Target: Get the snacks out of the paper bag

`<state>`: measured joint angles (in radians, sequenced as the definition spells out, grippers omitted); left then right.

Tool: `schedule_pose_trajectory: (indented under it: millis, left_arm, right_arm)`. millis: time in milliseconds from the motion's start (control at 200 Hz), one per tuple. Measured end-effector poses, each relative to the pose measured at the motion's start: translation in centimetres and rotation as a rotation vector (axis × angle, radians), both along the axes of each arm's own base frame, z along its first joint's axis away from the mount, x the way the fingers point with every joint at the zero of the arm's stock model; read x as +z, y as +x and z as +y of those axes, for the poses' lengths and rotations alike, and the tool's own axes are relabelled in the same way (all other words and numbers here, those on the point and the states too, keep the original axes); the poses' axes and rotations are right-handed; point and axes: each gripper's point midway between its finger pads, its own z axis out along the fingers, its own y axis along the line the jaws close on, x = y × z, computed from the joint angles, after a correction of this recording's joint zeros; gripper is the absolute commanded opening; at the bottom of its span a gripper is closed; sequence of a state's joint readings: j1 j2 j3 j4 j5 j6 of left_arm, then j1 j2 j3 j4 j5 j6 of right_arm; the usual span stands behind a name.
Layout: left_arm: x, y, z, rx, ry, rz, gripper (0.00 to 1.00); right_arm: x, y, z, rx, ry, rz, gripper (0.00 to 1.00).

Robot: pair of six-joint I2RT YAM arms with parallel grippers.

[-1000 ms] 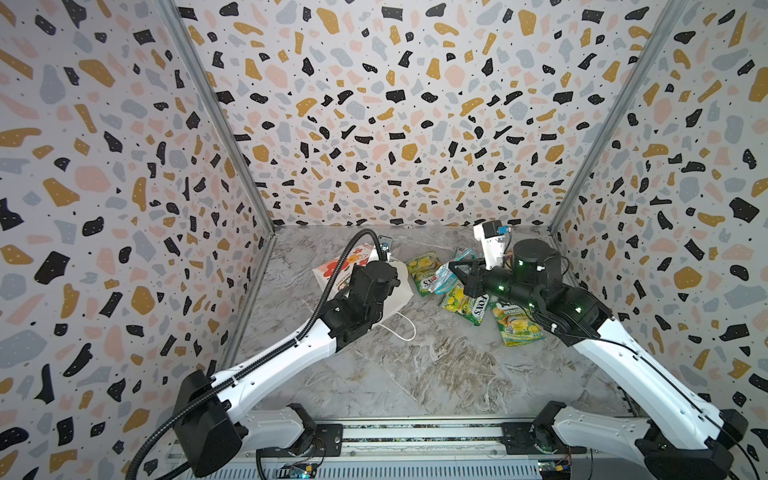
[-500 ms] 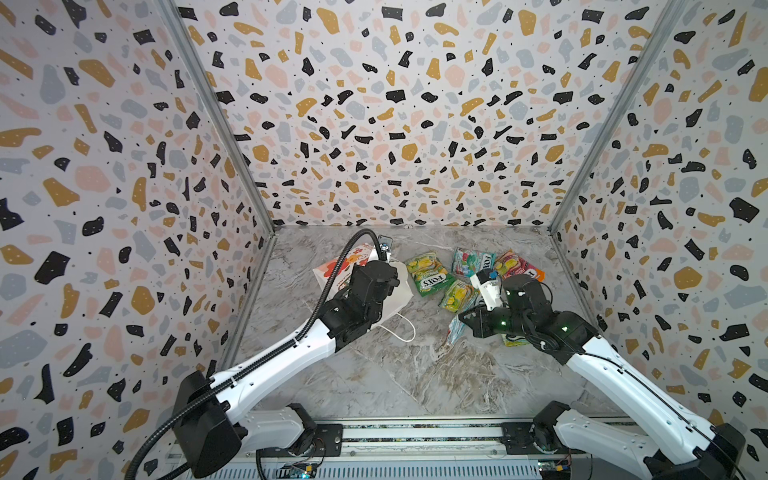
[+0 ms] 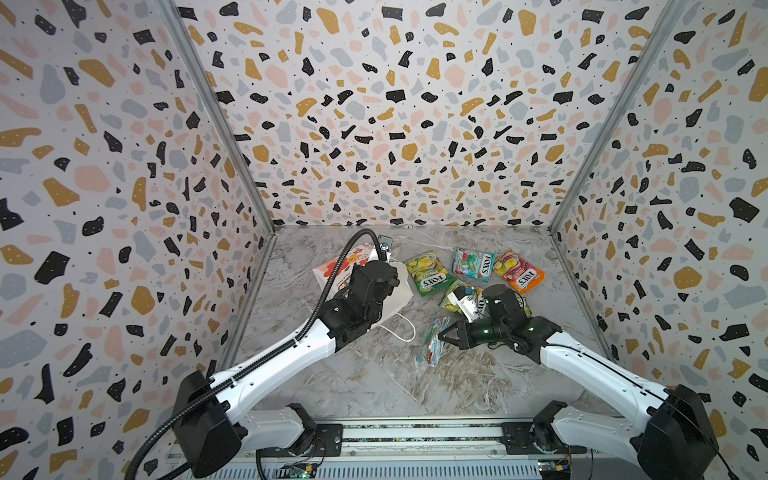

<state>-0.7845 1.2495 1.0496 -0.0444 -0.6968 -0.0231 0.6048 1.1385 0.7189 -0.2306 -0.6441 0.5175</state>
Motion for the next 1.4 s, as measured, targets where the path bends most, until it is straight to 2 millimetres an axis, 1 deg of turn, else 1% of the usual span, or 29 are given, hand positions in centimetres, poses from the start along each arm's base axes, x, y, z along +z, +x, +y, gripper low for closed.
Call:
schedule_pose_trajectory:
  millis: [130,165,195,280,471,546,671,756,826,876,931,1086,1191,1277,1397]
  left_arm:
    - [0.0,0.0,0.0,0.0,0.0,0.0,0.0]
    - [0.0,0.0,0.0,0.0,0.0,0.0,0.0]
    - [0.0,0.0,0.0,0.0,0.0,0.0,0.0]
    - [0.0,0.0,0.0,0.0,0.0,0.0,0.0]
    - [0.0,0.0,0.0,-0.003,-0.001,0.001,0.0]
    - [0.0,0.0,-0.1,-0.004,-0.001,0.001,0.0]
    - [0.0,0.0,-0.1,-0.005,-0.002,0.001,0.0]
    - [0.0,0.0,-0.1,-0.006,-0.002,0.002,0.0]
    - [0.0,0.0,-0.1,-0.007,-0.003,0.002,0.0]
    - [0.0,0.0,-0.1,-0.006,-0.005,0.002,0.0]
    - [0.0,0.0,-0.1,-0.006,-0.006,0.002,0.0]
    - [0.0,0.0,-0.2,-0.008,-0.011,0.003,0.0]
    - [0.1,-0.1,-0.1,-0.01,-0.021,0.001,0.0]
    - [0.3,-0.1,-0.1,-0.014,-0.027,-0.001,0.0]
    - [0.4,-0.2,-0.1,-0.018,-0.03,-0.002,0.0]
  right_arm:
    - [-2.7,0.0,-1.4,-0.026,-0.035,0.052,0.0]
    - [-3.3,0.0,-1.7,-0.034,-0.049,0.063,0.05]
    - [-3.7,0.1,-2.0,-0.041,-0.06,0.068,0.11]
    - [-4.9,0.1,-2.9,-0.064,-0.114,0.071,0.31]
    - [-6.9,0.6,-5.0,-0.129,-0.25,0.056,0.51]
    - [-7.5,0.9,-6.0,-0.164,-0.308,0.051,0.54]
    - [-8.3,1.6,-7.9,-0.241,-0.415,0.039,0.57]
    - [-8.3,2.4,-9.1,-0.301,-0.48,0.02,0.57]
    - [-7.9,2.8,-9.3,-0.323,-0.485,0.004,0.56]
    - [-7.5,3.0,-8.9,-0.321,-0.461,-0.004,0.56]
    - [-6.9,3.0,-8.0,-0.305,-0.407,-0.006,0.55]
    - [-4.2,3.2,-4.1,-0.243,-0.201,-0.017,0.54]
    - [-2.7,2.9,-1.2,-0.181,-0.09,-0.025,0.54]
    - [-2.7,2.5,0.9,-0.134,-0.042,-0.007,0.54]
    - [-3.9,2.2,3.2,-0.086,-0.029,0.04,0.53]
